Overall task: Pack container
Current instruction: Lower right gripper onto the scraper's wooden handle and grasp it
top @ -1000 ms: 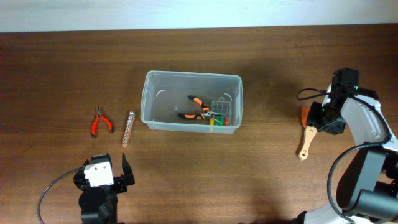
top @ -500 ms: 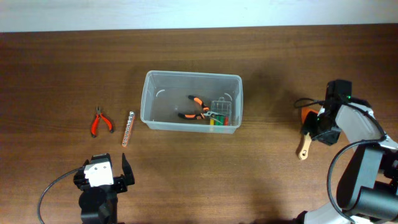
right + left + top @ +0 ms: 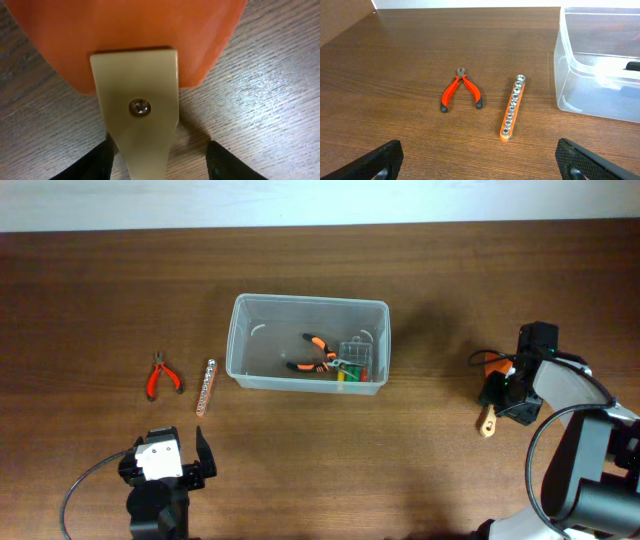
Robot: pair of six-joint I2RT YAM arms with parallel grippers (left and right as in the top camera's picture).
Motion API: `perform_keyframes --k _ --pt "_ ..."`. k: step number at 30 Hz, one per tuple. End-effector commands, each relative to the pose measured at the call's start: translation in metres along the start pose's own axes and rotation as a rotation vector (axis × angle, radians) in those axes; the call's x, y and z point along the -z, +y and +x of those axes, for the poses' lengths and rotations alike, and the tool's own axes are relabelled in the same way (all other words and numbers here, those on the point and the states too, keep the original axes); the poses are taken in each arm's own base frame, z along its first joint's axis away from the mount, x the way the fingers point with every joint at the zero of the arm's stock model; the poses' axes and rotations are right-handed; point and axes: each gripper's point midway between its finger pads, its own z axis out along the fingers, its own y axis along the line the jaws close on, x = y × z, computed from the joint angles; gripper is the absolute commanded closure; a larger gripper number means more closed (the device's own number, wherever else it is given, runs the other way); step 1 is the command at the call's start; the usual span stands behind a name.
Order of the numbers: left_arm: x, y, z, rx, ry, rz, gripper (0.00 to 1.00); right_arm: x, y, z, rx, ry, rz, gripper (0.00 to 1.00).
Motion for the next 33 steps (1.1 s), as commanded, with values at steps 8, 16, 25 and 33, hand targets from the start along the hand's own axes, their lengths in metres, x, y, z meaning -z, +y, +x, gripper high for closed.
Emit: perform_keyframes --k 8,16,25,33 --pt "-0.001 0.000 0.001 -0.017 -0.004 -0.001 0.01 -0.008 -0.005 0.009 -0.009 0.016 0.023 0.76" --pt "-0.001 0.000 0.001 -0.017 -0.004 -0.001 0.01 -0.007 -0.005 0.008 -0.009 0.016 0.022 0.96" --pt "-0.001 0.000 0.001 -0.017 -0.004 -0.001 0.01 0.033 0.004 -0.033 0.041 -0.047 0.002 0.96" --pt "-0.001 0.000 0.001 -0.017 -0.004 -0.001 0.01 0.111 0.043 -0.087 0.188 -0.192 -0.032 0.94"
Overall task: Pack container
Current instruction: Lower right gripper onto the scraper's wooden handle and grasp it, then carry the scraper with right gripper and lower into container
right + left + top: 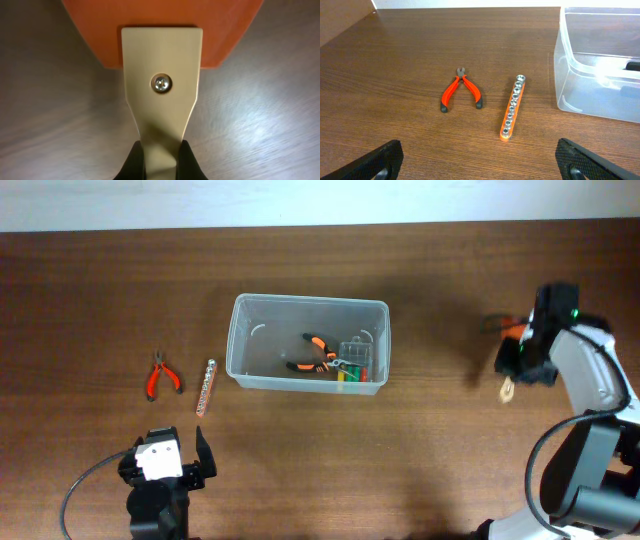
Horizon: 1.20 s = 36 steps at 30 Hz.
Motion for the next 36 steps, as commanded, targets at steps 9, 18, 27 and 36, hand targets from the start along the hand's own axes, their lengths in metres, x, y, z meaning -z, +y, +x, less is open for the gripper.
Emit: perform_keyframes --k 9,18,27,36 --pt "-0.001 0.000 0.001 -0.017 -0.003 -0.001 0.01 0.146 0.160 -0.047 0.626 -0.339 -0.120 0.96" --pt "-0.001 0.000 0.001 -0.017 -0.003 -0.001 0.01 0.182 0.285 0.030 1.035 -0.435 -0.244 0.96" --pt "-0.001 0.000 0.001 -0.017 -0.003 -0.001 0.01 0.155 0.340 0.066 1.250 -0.425 -0.257 0.96" --pt "-0.001 0.000 0.001 -0.017 -0.003 -0.001 0.01 0.076 0.356 0.057 1.307 -0.324 -0.183 0.96"
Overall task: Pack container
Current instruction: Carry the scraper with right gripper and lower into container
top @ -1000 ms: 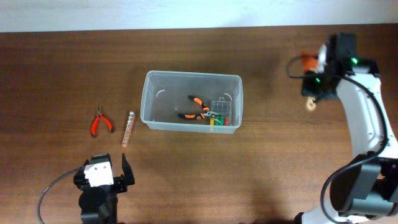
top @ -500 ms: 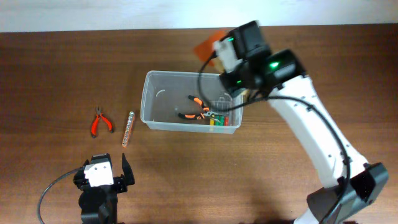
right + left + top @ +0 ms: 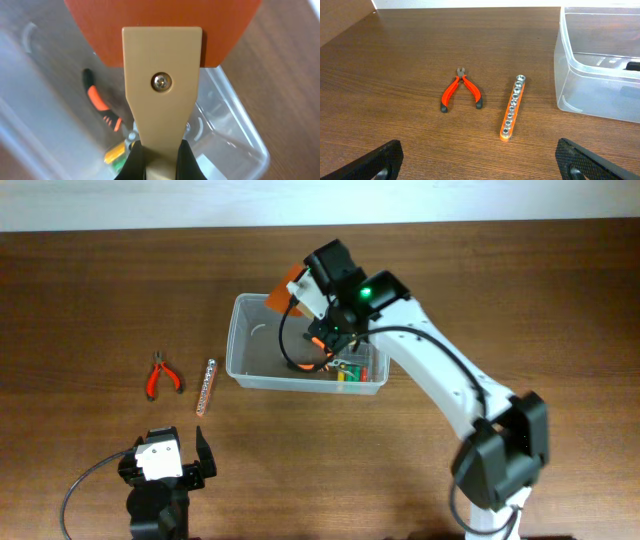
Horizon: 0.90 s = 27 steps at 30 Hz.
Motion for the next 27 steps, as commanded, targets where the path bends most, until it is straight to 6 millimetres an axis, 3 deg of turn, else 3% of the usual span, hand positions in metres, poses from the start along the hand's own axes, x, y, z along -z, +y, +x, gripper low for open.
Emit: perform_keyframes --k 1,15,25,26,27 --pt "-0.001 0.000 0.001 -0.017 -0.003 -0.001 0.01 -0.024 -0.008 -0.001 0.019 0.019 0.020 0.96" --pt "-0.001 0.000 0.001 -0.017 -0.003 -0.001 0.01 -0.094 0.011 0.035 0.030 0.184 -0.049 0.96" --pt "-0.001 0.000 0.001 -0.017 -0.003 -0.001 0.01 -0.099 0.016 0.046 0.033 0.229 -0.066 0.95" --pt "-0.001 0.000 0.001 -0.017 -0.003 -0.001 0.01 -0.099 0.016 0.047 0.033 0.231 -0.067 0.92" --pt "-0.001 0.000 0.001 -0.017 -0.003 -0.001 0.01 -0.099 0.016 0.047 0.033 0.233 -0.068 0.77"
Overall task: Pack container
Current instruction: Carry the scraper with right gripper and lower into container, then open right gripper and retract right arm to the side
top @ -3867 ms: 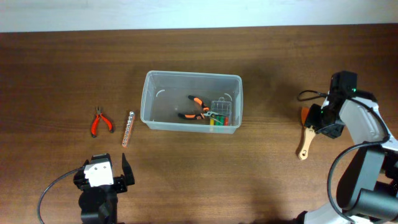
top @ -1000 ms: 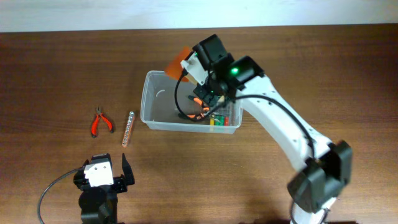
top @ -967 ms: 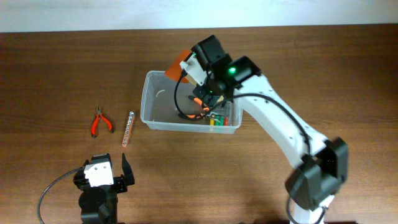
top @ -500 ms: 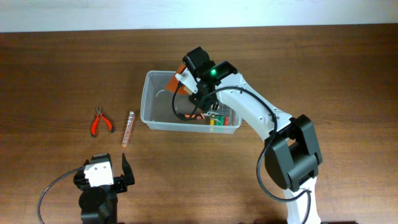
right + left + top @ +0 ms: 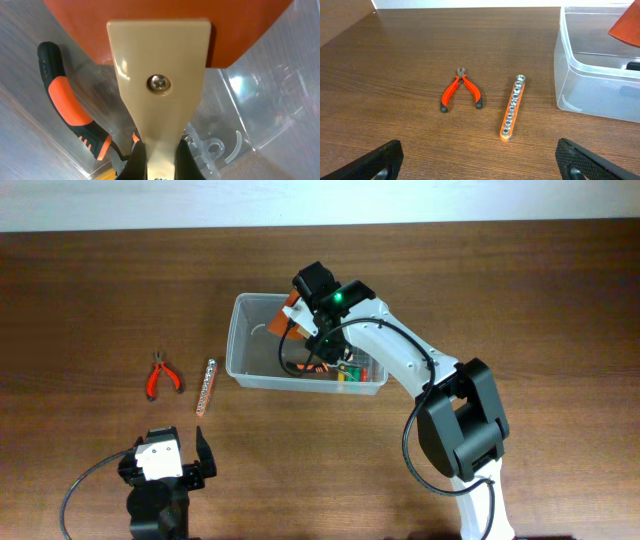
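The clear plastic container stands mid-table. My right gripper is shut on the tan handle of an orange scraper, held inside the container, its orange blade near the back wall. Below it lie orange-and-black pliers and a small clear case. Red pliers and an orange socket rail lie on the table left of the container. My left gripper stands open near the front edge, well short of them.
The brown wooden table ends at a pale wall strip along the far edge. The right arm stretches from the front right across to the container. The container's left wall shows at the right of the left wrist view.
My right gripper has gone lower with the scraper, from above the container's back rim to inside it, just over the pliers. The left arm has not moved.
My right gripper was open around the scraper's handle on the table at the far right. Then it was shut on it there, a little farther back. Then it held the scraper over the container, and now inside it. The left arm stayed still.
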Robot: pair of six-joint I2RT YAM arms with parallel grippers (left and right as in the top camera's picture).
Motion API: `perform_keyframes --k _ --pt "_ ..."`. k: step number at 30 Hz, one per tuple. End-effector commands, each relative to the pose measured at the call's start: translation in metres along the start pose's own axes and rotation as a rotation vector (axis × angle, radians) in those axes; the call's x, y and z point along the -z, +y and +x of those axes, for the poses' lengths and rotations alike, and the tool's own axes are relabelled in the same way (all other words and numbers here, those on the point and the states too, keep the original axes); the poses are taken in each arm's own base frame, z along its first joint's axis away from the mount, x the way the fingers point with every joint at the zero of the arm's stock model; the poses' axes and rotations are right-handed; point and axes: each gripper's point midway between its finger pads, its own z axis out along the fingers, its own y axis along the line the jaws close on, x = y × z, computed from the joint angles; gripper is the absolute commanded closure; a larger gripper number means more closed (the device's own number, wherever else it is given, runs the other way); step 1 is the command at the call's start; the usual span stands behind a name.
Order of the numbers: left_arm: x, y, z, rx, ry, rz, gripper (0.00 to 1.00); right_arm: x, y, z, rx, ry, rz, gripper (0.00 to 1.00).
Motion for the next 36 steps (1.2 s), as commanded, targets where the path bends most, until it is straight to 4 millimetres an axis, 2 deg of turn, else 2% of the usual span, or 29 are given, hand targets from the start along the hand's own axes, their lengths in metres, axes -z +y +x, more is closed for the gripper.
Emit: perform_keyframes --k 1,3,6,7,12,14,17,20,21,22,24,25,28,30,32,36 --pt "-0.001 0.000 0.001 -0.017 -0.003 -0.002 0.01 -0.015 0.001 0.009 -0.012 0.048 -0.014 0.58" --pt "-0.001 0.000 0.001 -0.017 -0.003 -0.002 0.01 -0.015 0.002 0.010 -0.010 0.050 -0.015 0.49" --pt "-0.001 0.000 0.001 -0.017 -0.003 -0.002 0.01 -0.015 0.002 0.010 -0.010 0.052 -0.016 0.46" --pt "-0.001 0.000 0.001 -0.017 -0.003 -0.002 0.01 -0.013 0.002 0.010 -0.015 0.050 -0.015 0.42" --pt "-0.001 0.000 0.001 -0.017 -0.003 -0.002 0.01 0.009 -0.002 0.000 -0.018 0.003 0.000 0.39" --pt "-0.001 0.000 0.001 -0.017 -0.003 -0.002 0.01 0.028 -0.005 -0.010 -0.017 -0.037 0.015 0.39" --pt "-0.001 0.000 0.001 -0.017 -0.003 -0.002 0.01 0.070 -0.015 -0.024 -0.052 -0.103 0.056 0.35" --pt "-0.001 0.000 0.001 -0.017 -0.003 -0.002 0.01 0.116 -0.042 -0.027 -0.216 -0.140 0.165 0.30" --pt "-0.001 0.000 0.001 -0.017 -0.003 -0.002 0.01 0.130 -0.053 -0.024 -0.280 -0.146 0.207 0.20" --pt "-0.001 0.000 0.001 -0.017 -0.003 -0.002 0.01 0.147 -0.068 -0.017 -0.359 -0.147 0.264 0.12" --pt "-0.001 0.000 0.001 -0.017 -0.003 -0.002 0.01 0.172 -0.092 -0.002 -0.485 -0.145 0.344 0.02" --pt "-0.001 0.000 0.001 -0.017 -0.003 -0.002 0.01 0.186 -0.106 0.009 -0.548 -0.144 0.371 0.00" --pt "-0.001 0.000 0.001 -0.017 -0.003 -0.002 0.01 0.210 -0.145 0.045 -0.713 -0.137 0.405 0.01" --pt "-0.001 0.000 0.001 -0.017 -0.003 -0.002 0.01 0.220 -0.178 0.082 -0.852 -0.115 0.435 0.01" --pt "-0.001 0.000 0.001 -0.017 -0.003 -0.002 0.01 0.223 -0.214 0.133 -0.983 -0.064 0.463 0.01" --pt "-0.001 0.000 0.001 -0.017 -0.003 -0.002 0.01 0.224 -0.257 0.226 -1.187 0.038 0.499 0.01"
